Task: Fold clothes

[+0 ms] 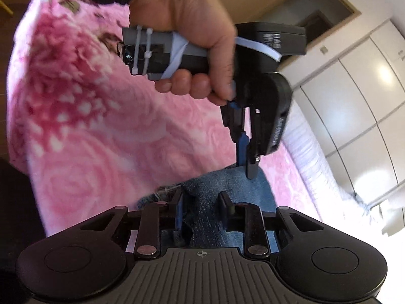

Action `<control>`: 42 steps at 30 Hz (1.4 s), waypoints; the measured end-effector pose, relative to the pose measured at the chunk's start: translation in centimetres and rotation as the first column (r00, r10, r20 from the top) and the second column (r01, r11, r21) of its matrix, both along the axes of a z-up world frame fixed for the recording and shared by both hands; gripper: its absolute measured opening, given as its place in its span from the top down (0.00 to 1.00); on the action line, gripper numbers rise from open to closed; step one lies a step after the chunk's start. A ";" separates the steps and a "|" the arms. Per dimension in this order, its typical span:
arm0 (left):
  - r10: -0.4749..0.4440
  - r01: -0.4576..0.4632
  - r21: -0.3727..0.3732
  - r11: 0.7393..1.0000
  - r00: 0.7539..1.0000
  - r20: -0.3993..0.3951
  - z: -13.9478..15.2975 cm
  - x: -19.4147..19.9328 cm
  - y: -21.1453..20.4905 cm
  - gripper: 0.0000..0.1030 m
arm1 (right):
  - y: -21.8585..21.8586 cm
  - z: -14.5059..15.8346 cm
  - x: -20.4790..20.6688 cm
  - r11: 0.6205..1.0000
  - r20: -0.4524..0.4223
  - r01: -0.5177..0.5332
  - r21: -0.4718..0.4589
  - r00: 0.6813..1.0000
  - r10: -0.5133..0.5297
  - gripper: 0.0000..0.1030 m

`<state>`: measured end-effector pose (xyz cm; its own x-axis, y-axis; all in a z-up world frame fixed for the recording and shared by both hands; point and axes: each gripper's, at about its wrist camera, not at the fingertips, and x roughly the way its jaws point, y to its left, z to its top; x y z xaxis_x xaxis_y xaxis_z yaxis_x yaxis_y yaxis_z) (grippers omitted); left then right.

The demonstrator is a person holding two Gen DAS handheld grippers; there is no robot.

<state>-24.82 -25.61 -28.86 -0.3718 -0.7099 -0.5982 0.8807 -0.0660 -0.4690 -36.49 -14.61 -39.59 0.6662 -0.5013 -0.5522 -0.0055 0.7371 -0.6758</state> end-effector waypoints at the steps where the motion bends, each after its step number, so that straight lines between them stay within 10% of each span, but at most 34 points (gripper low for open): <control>1: 0.008 -0.008 -0.007 1.000 1.000 0.012 0.0 -0.1 0.4 0.97 | 0.2 0.3 -0.8 1.000 0.003 -0.011 -0.001 1.000 0.011 0.74; 14: 0.133 -0.130 0.037 0.991 0.988 -0.074 -3.2 3.6 2.0 0.91 | 1.7 -2.0 -1.7 0.999 0.028 -0.023 0.041 0.999 0.022 0.68; 22: 0.077 -0.070 0.073 0.995 0.992 -0.103 -3.6 1.9 0.7 0.79 | 3.2 -3.6 -2.5 0.995 -0.052 -0.006 -0.096 0.999 0.001 0.39; 30: 0.063 -0.065 -0.026 0.998 0.995 -0.082 -1.6 3.5 2.6 0.79 | -0.1 -1.1 -2.0 0.998 0.077 0.067 -0.023 0.995 -0.065 0.73; 34: -0.047 0.051 -0.066 0.997 0.997 0.057 -1.0 2.6 5.5 0.79 | -2.0 1.2 -2.7 0.987 0.197 0.155 0.028 0.968 -0.158 0.74; 42: -0.316 0.328 -0.055 0.943 0.936 0.157 -3.1 -3.9 9.0 0.77 | -2.4 -0.7 -0.9 0.991 0.127 0.134 0.011 0.983 -0.134 0.74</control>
<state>-28.74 -16.63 -31.98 -0.5028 -0.6131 -0.6094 0.8635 -0.3889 -0.3211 -37.39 -16.98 -40.26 0.6580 -0.5898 -0.4682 0.1795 0.7266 -0.6632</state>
